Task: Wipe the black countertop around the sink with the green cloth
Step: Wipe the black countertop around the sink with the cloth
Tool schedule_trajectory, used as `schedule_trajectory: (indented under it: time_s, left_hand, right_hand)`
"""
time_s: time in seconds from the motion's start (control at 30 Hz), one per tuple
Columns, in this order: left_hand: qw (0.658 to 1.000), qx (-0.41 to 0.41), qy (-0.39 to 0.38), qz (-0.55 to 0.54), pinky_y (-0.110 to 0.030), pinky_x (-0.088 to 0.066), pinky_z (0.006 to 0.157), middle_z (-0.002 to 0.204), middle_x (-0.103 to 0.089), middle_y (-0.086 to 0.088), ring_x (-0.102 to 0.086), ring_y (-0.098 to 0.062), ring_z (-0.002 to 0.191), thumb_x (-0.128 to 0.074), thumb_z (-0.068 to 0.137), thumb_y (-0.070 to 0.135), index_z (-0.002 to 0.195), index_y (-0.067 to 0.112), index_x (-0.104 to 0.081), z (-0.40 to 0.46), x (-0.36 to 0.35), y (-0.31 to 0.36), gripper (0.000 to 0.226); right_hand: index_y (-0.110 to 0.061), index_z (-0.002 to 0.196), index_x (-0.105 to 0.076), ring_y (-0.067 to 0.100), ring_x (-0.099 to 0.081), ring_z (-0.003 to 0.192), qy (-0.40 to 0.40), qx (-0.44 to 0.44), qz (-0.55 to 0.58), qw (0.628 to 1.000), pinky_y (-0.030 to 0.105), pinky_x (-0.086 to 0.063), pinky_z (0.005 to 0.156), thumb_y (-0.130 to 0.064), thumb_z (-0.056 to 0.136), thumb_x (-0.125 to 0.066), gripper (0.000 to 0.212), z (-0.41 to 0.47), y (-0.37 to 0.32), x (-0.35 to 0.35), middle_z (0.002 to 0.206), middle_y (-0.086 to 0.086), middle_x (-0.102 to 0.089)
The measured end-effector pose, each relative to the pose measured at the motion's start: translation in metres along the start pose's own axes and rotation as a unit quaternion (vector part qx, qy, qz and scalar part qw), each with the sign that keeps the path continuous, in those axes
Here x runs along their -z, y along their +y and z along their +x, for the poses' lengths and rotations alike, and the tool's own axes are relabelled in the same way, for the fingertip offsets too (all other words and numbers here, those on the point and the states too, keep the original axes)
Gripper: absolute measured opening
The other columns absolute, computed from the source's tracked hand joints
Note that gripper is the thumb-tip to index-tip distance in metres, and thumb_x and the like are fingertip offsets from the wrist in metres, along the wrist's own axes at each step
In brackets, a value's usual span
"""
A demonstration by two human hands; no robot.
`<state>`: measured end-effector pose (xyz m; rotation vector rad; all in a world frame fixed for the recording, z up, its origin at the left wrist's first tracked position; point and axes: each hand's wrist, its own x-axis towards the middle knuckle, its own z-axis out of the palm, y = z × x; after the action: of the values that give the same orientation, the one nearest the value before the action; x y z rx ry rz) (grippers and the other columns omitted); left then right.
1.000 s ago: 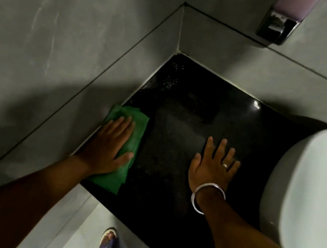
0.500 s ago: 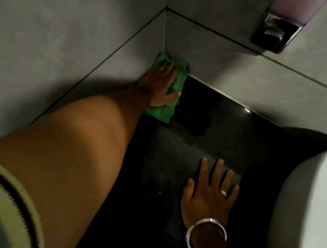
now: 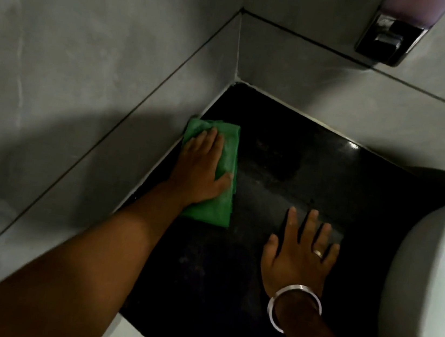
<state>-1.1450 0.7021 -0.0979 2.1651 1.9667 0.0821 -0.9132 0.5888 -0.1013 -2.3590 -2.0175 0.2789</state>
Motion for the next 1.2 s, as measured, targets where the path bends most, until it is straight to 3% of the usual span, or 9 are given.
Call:
schedule_trajectory:
  time_s: [0.17, 0.33, 0.43, 0.63, 0.87, 0.93, 1.07, 1.2]
  left_hand:
    - [0.999, 0.031, -0.026, -0.017, -0.048, -0.012, 0.121, 0.163, -0.007, -0.021, -0.012, -0.038, 0.149, -0.049, 0.081, 0.062, 0.154, 0.002, -0.004, 0.120, 0.017, 0.018, 0.105]
    - [0.996, 0.071, -0.022, -0.041, -0.049, -0.011, 0.121, 0.163, -0.010, -0.018, -0.011, -0.035, 0.149, -0.046, 0.066, 0.071, 0.153, 0.006, -0.009, 0.154, 0.019, 0.035, 0.115]
    - [0.999, 0.013, -0.039, -0.026, -0.046, -0.010, 0.122, 0.164, -0.009, -0.017, -0.011, -0.034, 0.150, -0.053, 0.077, 0.064, 0.154, 0.007, -0.010, 0.136, 0.021, 0.027, 0.105]
    - [0.983, -0.177, -0.049, 0.025, -0.041, -0.009, 0.122, 0.164, -0.012, -0.014, -0.013, -0.031, 0.151, -0.062, 0.082, 0.053, 0.155, 0.008, -0.015, 0.046, 0.007, -0.016, 0.097]
    - [0.997, -0.031, -0.056, 0.039, -0.045, -0.009, 0.124, 0.165, -0.003, -0.015, -0.006, -0.030, 0.152, -0.037, 0.082, 0.075, 0.155, 0.007, -0.003, 0.101, 0.026, -0.006, 0.105]
    - [0.997, -0.051, -0.046, 0.024, -0.045, -0.012, 0.123, 0.164, -0.008, -0.017, -0.011, -0.032, 0.151, -0.036, 0.084, 0.071, 0.155, 0.005, -0.009, 0.065, 0.023, -0.017, 0.101]
    - [0.995, -0.091, -0.027, 0.037, -0.044, -0.017, 0.122, 0.163, -0.017, -0.017, -0.017, -0.032, 0.150, -0.035, 0.089, 0.060, 0.154, 0.003, -0.017, -0.097, 0.013, -0.058, 0.088]
    - [0.997, -0.047, -0.022, 0.050, -0.042, -0.019, 0.121, 0.164, -0.016, -0.009, -0.015, -0.024, 0.151, -0.037, 0.091, 0.057, 0.156, 0.010, -0.012, -0.210, 0.003, -0.080, 0.084]
  right_hand:
    - [-0.028, 0.146, -0.029, 0.040, -0.020, 0.145, 0.018, -0.005, -0.002, 1.000, 0.063, -0.017, 0.113, -0.048, 0.081, -0.034, 0.069, 0.002, 0.001, -0.005, 0.159, 0.013, -0.025]
    - [-0.030, 0.147, -0.028, 0.039, -0.018, 0.145, 0.018, -0.008, 0.000, 1.000, 0.063, -0.016, 0.114, -0.049, 0.081, -0.035, 0.069, 0.003, 0.003, -0.006, 0.159, 0.012, -0.024]
    - [-0.029, 0.148, -0.028, 0.039, -0.016, 0.146, 0.013, -0.007, -0.003, 1.000, 0.062, -0.015, 0.115, -0.047, 0.081, -0.036, 0.069, 0.002, 0.001, -0.003, 0.160, 0.012, -0.022]
    - [-0.028, 0.149, -0.025, 0.039, -0.011, 0.147, -0.006, -0.008, -0.004, 1.000, 0.062, -0.011, 0.116, -0.046, 0.083, -0.034, 0.069, -0.001, -0.001, 0.005, 0.162, 0.011, -0.016]
    - [-0.032, 0.148, -0.023, 0.037, -0.012, 0.147, 0.002, -0.010, 0.005, 1.000, 0.061, -0.012, 0.116, -0.049, 0.082, -0.034, 0.068, 0.006, 0.000, -0.002, 0.161, 0.009, -0.018]
    - [-0.031, 0.148, -0.022, 0.037, -0.010, 0.147, 0.004, -0.010, 0.007, 1.000, 0.061, -0.011, 0.116, -0.048, 0.084, -0.037, 0.068, 0.006, 0.000, -0.003, 0.162, 0.009, -0.016]
    - [-0.028, 0.149, -0.024, 0.039, -0.010, 0.147, -0.004, 0.002, 0.023, 1.000, 0.061, -0.008, 0.116, -0.044, 0.086, -0.045, 0.068, 0.000, 0.003, 0.003, 0.162, 0.012, -0.015]
    - [-0.027, 0.150, -0.023, 0.040, -0.008, 0.147, -0.010, 0.005, 0.030, 0.999, 0.062, -0.007, 0.116, -0.042, 0.089, -0.045, 0.067, -0.002, 0.001, 0.007, 0.162, 0.013, -0.014]
